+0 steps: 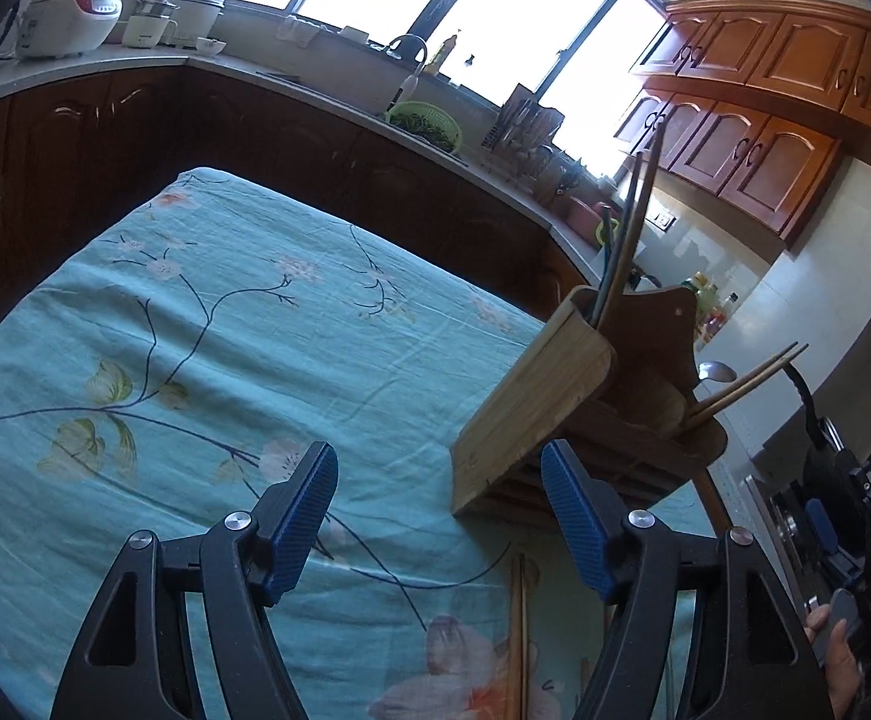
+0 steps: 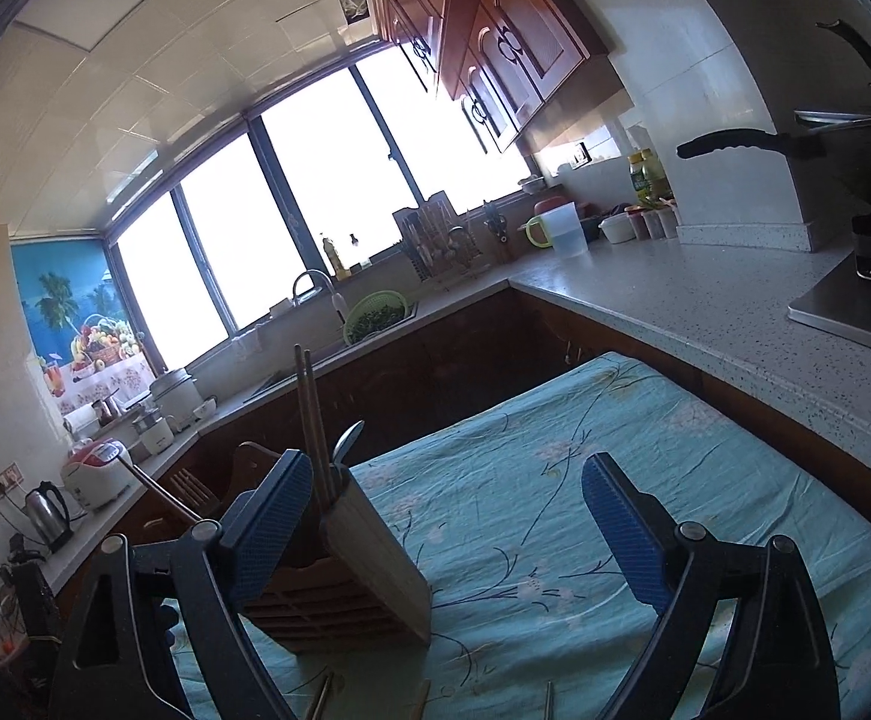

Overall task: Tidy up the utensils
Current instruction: 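Lower both tools to the chopsticks on the table and close on one each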

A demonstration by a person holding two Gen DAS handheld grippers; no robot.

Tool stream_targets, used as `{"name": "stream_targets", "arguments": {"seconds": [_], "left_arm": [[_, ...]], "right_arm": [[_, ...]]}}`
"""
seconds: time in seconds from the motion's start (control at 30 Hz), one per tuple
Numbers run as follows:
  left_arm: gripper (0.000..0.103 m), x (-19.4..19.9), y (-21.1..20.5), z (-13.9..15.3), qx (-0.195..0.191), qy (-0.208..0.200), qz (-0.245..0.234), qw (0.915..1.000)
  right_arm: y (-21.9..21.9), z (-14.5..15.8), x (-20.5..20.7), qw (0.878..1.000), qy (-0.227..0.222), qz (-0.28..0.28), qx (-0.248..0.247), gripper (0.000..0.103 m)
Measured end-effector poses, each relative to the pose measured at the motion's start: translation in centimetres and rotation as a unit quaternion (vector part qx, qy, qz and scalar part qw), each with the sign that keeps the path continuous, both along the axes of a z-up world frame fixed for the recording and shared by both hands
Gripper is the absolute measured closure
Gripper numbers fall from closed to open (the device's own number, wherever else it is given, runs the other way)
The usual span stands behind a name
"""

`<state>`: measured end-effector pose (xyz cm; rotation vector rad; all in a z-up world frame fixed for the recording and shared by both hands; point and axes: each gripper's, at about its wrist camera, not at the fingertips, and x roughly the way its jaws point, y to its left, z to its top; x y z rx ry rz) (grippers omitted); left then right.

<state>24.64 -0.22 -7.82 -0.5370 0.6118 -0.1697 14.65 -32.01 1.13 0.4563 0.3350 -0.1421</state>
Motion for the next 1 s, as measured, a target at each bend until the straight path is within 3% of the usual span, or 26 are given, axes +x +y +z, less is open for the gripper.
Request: {"name": "stream_targets", "arguments": {"seconds": [0.17,0.4,0.67,0.93,1.0], "left_arm": [[0.034,-4.2,-1.0,1.0,0.048,-0.002,-0.007,0.9988],[0.035,-10.7,-1.7,2.5,0.078,0.009,-0.018,0.9967],[0.037,-16.8,-3.2,5.3,0.119,-0.007,-0.040,0.9921],[0.046,-18.6,-4.2,6.0,0.135,-0.001,-0.054,0.9894],[0.053,-18.1,-4.3,5.8,0.137,0.007,-0.056,0.9889]], "right_arm": [[1.7,1.2,-2.8,1.000,0.010,0.016,-0.021,0.010],[3.3,1.0,-7.0,0.998,0.056,0.031,-0.028,0.010],[4.4,0.8,-11.2,0.994,0.084,0.043,-0.049,0.010],[4.9,-0.3,-11.9,0.991,0.111,0.050,-0.058,0.012],[4.9,-0.8,-11.4,0.989,0.123,0.052,-0.056,0.015]]}}
